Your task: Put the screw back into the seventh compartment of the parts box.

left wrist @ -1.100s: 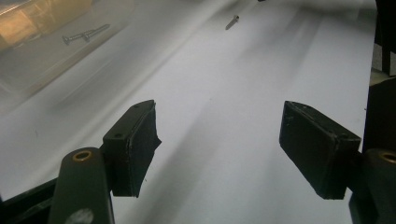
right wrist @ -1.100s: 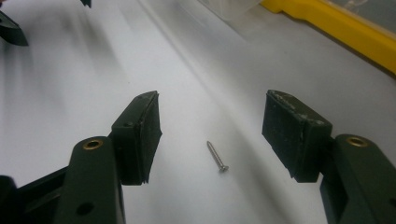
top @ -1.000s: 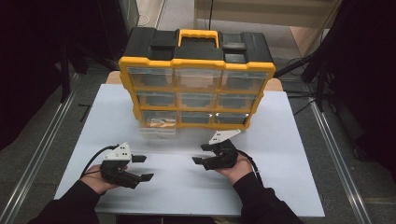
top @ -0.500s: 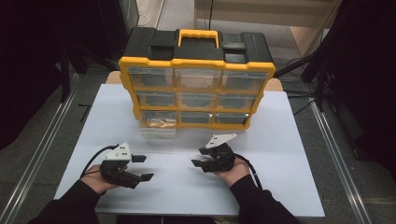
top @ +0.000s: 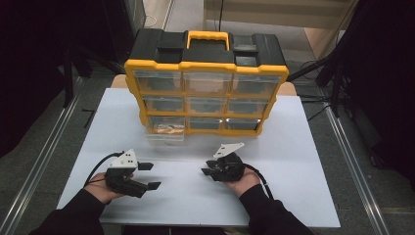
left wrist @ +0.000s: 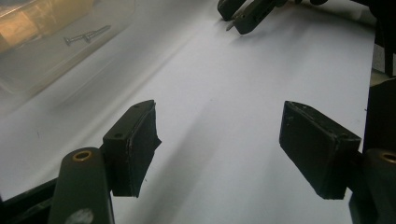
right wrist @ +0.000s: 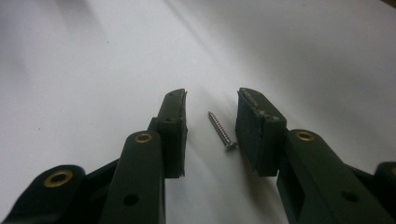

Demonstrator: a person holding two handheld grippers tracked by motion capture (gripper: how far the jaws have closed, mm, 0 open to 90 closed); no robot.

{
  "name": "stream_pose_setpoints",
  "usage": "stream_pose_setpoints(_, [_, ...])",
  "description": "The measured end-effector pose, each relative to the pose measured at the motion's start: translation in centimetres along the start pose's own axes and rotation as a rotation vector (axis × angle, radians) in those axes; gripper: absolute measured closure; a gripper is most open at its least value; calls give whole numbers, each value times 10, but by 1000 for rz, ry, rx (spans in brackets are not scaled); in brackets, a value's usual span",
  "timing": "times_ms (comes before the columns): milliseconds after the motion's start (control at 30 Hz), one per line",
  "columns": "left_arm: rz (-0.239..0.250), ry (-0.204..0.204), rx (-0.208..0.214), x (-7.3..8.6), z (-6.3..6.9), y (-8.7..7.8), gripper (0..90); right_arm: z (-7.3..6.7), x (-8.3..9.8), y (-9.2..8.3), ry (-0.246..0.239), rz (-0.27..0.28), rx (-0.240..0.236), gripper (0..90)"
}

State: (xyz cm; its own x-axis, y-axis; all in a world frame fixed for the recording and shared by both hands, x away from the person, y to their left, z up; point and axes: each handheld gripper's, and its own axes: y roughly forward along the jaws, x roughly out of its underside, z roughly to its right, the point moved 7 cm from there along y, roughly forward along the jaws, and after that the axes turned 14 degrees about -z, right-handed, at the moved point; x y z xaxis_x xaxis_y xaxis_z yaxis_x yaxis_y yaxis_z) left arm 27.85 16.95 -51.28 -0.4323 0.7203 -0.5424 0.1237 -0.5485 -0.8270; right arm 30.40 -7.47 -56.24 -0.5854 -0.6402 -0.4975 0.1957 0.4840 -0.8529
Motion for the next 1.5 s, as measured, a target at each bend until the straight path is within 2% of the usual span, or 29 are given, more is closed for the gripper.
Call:
stream_pose_setpoints(167, [5, -1, -3, 0, 0, 0, 277, -1, 1, 1, -6, 1, 49, 728])
stream_pose_setpoints(400, [9, -5, -2, 0, -1, -1, 276, 1, 3, 1, 16, 22, 89, 836])
stream_pose_setpoints(467, [9, -3, -1, 0, -1, 0, 276, 0, 3, 2, 22, 20, 72, 882])
stream_pose_setpoints(533, [7, -3, -1, 0, 0, 0, 276, 0, 3, 2, 25, 17, 66, 883])
stream_pose_setpoints(900, [2, 1, 3, 0, 0, 0, 276, 5, -1, 0, 113, -21, -40, 889])
stream_pose_setpoints(1300, [-1, 1, 0, 0, 0, 1, 276, 8, -5, -1, 147, -35, -44, 890])
stream_pose_setpoints(1500, [0, 0, 3, 0, -1, 1, 276, 6, -10, -4, 144, -26, -57, 890])
